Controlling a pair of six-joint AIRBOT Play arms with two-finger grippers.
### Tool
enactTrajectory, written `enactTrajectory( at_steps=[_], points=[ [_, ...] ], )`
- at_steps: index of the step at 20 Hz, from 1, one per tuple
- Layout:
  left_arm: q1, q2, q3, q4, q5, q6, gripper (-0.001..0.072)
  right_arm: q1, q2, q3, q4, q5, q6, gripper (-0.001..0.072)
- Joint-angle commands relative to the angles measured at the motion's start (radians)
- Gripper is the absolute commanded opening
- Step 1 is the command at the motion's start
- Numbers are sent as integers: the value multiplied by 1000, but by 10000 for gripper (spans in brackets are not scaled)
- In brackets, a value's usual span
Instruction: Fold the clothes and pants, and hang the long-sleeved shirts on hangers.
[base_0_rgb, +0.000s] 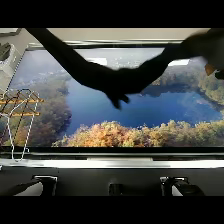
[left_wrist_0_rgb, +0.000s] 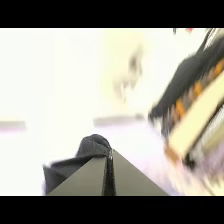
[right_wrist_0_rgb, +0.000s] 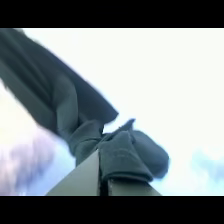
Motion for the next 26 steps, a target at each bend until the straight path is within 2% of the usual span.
enactTrajectory(
  at_steps=[1, 5, 7, 9, 12, 14, 17, 20, 21, 23, 24, 26],
  points=[
    [18, 255, -71, 110, 131, -28, 11, 1, 70, 200, -47, -75, 101, 31],
    [18, 407, -147, 392, 175, -197, 11, 1, 102, 200, -159, -248, 187, 31],
    [18, 397, -147, 418, 153, -216, 11, 1, 53, 200, -195, -237, 203, 31],
    [12, 338, -147, 403, 56, -213, 12, 1, -42, 196, -200, -198, 206, 31],
    [-5, 172, -148, 402, -151, -190, 12, 1, -236, 142, -290, -170, 249, 31],
    [-24, 28, -148, 402, -240, -178, 12, 1, -398, 108, -367, -168, 294, 31],
    [-63, -208, -148, 402, -258, -124, 12, 1, -676, 108, -352, -199, 385, 32],
    [-105, -452, -147, 402, -229, -124, 12, 1, -901, 108, -235, -261, 434, 36],
    [-120, -527, -147, 402, -214, -127, 12, 1, -965, 108, -181, -281, 442, 109],
    [-147, -648, -147, 402, -175, -126, 12, 1, -1056, 108, -82, -307, 468, 396],
    [-156, -691, -147, 402, -161, -126, 11, 0, -1081, 108, -51, -298, 473, 474],
    [-167, -745, -147, 402, -143, -126, 11, -23, -1083, 109, -26, -225, 473, 491]
  ],
)
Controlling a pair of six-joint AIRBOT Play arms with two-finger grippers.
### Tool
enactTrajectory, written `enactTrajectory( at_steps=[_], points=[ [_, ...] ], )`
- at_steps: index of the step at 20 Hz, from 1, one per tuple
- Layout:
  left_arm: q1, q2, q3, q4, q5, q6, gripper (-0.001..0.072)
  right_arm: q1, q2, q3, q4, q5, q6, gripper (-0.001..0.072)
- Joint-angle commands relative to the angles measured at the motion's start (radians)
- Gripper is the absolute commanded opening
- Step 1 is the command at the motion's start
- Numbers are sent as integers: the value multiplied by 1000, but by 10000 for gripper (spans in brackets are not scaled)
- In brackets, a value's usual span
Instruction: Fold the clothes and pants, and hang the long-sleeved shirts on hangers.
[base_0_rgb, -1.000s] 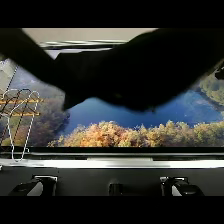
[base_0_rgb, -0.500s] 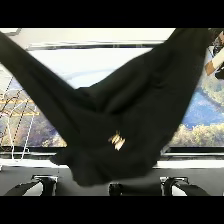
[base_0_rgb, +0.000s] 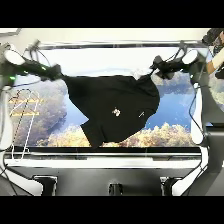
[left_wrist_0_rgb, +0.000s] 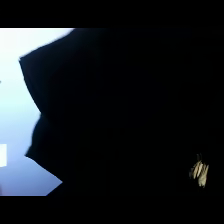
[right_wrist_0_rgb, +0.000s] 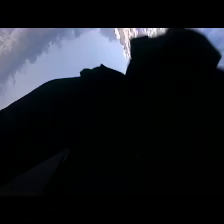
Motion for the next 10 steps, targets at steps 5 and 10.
enactTrajectory(
  at_steps=[5, 10],
  points=[
    [-14, -124, 2, -2, 35, 14, 12, -171, 63, -3, 155, 470, -269, 568],
    [-8, -108, 2, -2, 24, 14, 12, -257, 341, -388, 151, 534, -390, 555]
  ],
)
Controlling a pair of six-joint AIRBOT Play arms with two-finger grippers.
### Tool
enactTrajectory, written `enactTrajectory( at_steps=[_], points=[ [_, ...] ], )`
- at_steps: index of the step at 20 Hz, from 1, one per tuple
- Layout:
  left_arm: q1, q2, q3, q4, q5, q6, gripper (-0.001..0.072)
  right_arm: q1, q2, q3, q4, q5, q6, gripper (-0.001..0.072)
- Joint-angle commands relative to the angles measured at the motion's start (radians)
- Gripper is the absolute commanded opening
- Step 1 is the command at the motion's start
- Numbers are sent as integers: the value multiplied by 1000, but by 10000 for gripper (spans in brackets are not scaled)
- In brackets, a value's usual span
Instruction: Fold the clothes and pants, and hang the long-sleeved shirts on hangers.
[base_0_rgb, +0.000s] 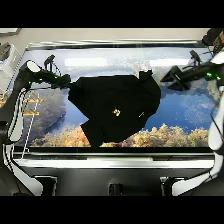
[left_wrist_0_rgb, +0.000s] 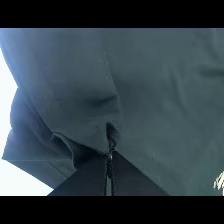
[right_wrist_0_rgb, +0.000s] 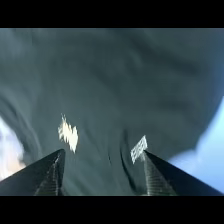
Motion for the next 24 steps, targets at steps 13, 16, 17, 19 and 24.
enactTrajectory(
  at_steps=[13, 16, 17, 19, 24],
  points=[
    [2, 2, 1, 0, -74, 0, 13, 590, 719, -1445, 466, -796, 87, 557],
    [2, 2, 1, 0, -84, 0, 13, 722, 712, -1445, 420, -980, 227, 558],
    [2, 2, 1, 0, -85, 0, 13, 727, 697, -1444, 425, -1000, 240, 558],
    [2, 2, 1, 0, -85, 0, 13, 727, 662, -1444, 456, -1024, 238, 559],
    [2, 2, 1, 1, -85, 0, 13, 727, 598, -1444, 579, -1089, 175, 559]
  ],
)
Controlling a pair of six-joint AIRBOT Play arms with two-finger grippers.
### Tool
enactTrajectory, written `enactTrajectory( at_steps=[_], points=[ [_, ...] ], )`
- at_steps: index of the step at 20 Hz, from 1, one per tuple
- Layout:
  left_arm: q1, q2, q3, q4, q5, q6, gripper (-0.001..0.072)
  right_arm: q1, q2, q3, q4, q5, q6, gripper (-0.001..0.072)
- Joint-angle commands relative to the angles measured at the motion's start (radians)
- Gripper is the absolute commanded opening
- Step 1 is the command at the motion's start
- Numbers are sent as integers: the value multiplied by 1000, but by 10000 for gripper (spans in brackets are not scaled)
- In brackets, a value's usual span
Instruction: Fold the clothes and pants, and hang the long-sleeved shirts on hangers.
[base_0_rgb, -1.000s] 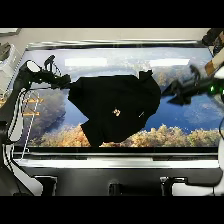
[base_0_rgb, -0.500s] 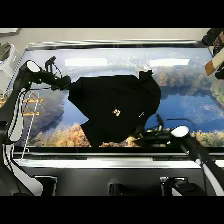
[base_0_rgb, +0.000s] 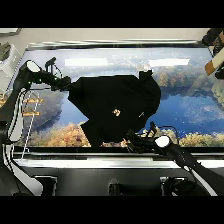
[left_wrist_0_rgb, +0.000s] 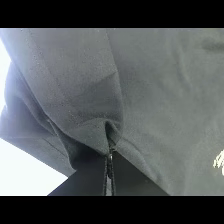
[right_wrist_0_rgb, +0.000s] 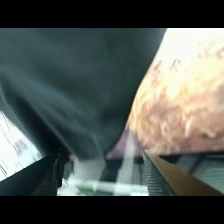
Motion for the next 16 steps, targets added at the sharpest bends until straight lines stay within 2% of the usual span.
enactTrajectory(
  at_steps=[1, 5, 6, 7, 8, 9, 10, 14, 16],
  points=[
    [2, 0, 1, 1, -1, 1, 13, 10, -43, -2, 55, -57, -16, 559],
    [10, 0, 1, 1, -1, 0, 13, 35, -72, -2, 161, -92, -82, 536],
    [14, 0, 1, 1, -1, 0, 13, 66, -75, -2, 191, -119, -90, 486],
    [16, 0, 1, 1, -2, -3, 13, 92, -77, -2, 200, -138, -89, 401],
    [21, 0, 1, 0, -2, -3, 13, 109, -77, -2, 200, -152, -87, 391],
    [23, 0, 1, 1, -2, -3, 13, 110, -76, -2, 208, -153, -88, 184],
    [27, 0, 1, 0, -2, -4, 13, 110, -72, -2, 213, -158, -88, 50],
    [48, 26, 8, -4, -2, -22, 13, 103, 33, 26, 206, -239, -111, 29],
    [61, 57, 31, -4, -1, -22, 12, 32, 100, 64, 165, -207, -128, 29]
  ],
)
